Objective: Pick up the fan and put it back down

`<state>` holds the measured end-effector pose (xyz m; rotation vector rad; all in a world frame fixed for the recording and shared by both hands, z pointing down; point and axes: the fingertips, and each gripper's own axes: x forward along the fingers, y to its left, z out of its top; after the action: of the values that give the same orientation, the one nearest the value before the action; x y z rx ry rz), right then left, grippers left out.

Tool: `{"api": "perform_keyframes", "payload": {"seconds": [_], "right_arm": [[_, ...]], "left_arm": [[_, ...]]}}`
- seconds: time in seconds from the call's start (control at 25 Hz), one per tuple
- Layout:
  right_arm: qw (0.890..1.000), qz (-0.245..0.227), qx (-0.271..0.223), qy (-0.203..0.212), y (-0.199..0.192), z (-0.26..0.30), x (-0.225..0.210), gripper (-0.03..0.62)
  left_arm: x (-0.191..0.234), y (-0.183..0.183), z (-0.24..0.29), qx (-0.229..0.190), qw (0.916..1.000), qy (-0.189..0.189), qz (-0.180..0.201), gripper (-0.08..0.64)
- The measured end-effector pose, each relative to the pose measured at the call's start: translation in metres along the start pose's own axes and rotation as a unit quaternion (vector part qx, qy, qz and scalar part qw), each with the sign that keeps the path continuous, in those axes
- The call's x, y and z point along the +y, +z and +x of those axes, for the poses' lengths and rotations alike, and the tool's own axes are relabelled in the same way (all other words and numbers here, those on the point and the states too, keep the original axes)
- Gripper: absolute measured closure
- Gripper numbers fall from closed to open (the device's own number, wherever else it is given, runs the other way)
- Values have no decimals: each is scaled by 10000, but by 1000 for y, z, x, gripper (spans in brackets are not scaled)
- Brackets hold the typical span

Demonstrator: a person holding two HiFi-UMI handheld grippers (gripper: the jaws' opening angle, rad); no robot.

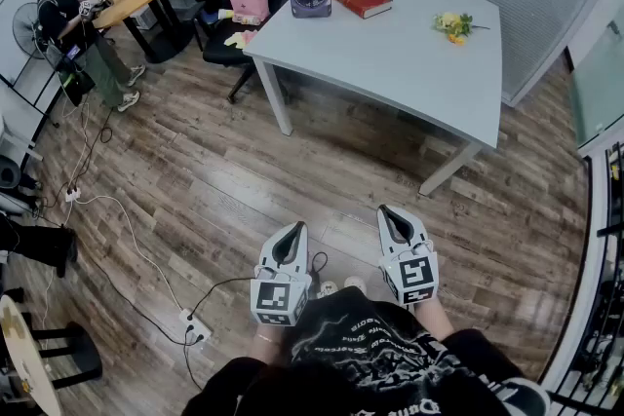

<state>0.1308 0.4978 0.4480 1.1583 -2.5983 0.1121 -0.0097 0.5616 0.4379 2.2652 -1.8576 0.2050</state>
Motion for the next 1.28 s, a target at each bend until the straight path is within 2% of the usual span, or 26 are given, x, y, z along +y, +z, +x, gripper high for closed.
{"api": "perform_keyframes", "payload": {"seconds": [0.4,0.64,0.76,0.92,0.96,1.04,1.08,1.12,1.28], "right_arm": [[9998,-89,97,-142,-6,-12,-13,586],[9999,-94,135,-23,-11,-12,-7,584],[9999,70,86,-59,-14,-16,-8,583],[9998,139,25,-103,-13,-20,-8,579],[9998,144,45,-98,-15,-21,-8,556],[9998,176,109,-45,-20,-22,-7,460],[9997,205,135,-7,-22,-22,-5,418],[9996,236,157,26,-23,-23,-2,394],[9993,311,170,123,-21,-24,7,338]], "left_arm": [[-6,-6,-1,12,10000,7,-55,540],[-10,-6,-1,18,9998,-87,-150,540],[-11,-8,-6,35,9998,-104,-144,540],[-8,-3,-14,-170,9992,-126,-347,538],[-8,-2,-15,-223,9987,-153,-431,537],[-7,-2,-16,-271,9980,-186,-533,494],[-6,-3,-18,-263,9980,-195,-540,437],[-5,-5,-19,-240,9981,-199,-529,389],[1,-12,-23,-60,9983,-230,-541,283]]}}
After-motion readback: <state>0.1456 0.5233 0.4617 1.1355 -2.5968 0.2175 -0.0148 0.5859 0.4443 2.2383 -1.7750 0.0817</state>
